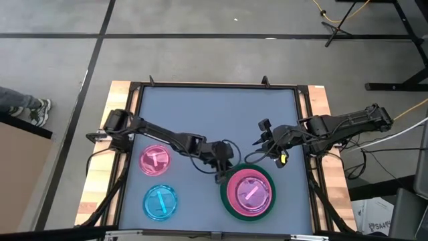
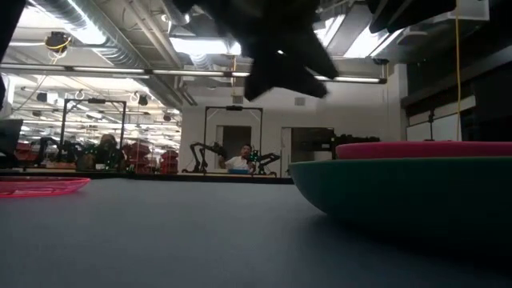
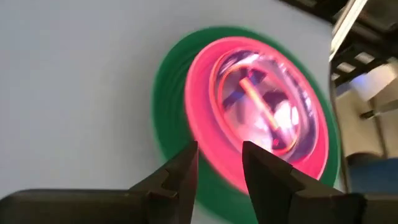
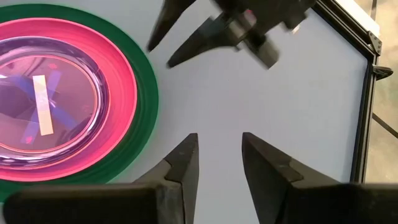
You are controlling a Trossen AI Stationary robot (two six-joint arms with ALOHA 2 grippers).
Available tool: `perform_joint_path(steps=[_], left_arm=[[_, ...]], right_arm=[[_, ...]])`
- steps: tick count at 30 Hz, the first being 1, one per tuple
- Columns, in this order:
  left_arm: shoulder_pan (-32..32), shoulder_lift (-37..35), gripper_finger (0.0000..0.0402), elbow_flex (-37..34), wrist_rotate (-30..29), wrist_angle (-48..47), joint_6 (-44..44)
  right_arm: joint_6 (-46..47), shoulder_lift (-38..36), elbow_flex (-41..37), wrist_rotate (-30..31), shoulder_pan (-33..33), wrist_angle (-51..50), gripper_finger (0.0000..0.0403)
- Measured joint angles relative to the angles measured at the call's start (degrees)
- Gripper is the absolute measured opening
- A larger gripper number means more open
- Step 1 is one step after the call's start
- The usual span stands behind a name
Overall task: Stack plastic plates
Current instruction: Stack the light pink plate on top of the light pink plate
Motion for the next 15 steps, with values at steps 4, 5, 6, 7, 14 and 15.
perform_joint_path(steps=[4, 5, 6, 7, 14, 15], left_arm=[[-0.60, -3.96, 0.0119, 0.00, -2.94, -8.77, 1.41], [-0.82, -4.91, 0.0119, 0.00, -3.79, -10.80, 1.87], [-1.06, -5.92, 0.0119, 0.00, -4.59, -12.81, 2.11], [-1.35, -7.02, 0.0119, 0.00, -5.31, -14.79, 2.15], [-3.56, -14.11, 0.0119, 0.07, -8.42, -24.58, 1.58], [-3.96, -15.20, 0.0119, 0.10, -8.69, -25.95, 1.57]], right_arm=[[0.00, 0.11, 0.00, 0.00, -0.01, -0.04, 0.0113], [0.00, 0.19, 0.00, 0.01, 0.00, 0.02, 0.0113], [0.00, 0.32, 0.00, 0.01, 0.01, 0.02, 0.0113], [0.00, 0.38, 0.00, 0.02, 0.01, 0.02, 0.0113], [0.21, 1.25, 0.00, 0.02, 0.01, 0.06, 0.0113], [0.32, 1.29, 0.00, 0.00, 0.01, -0.03, 0.0113]])
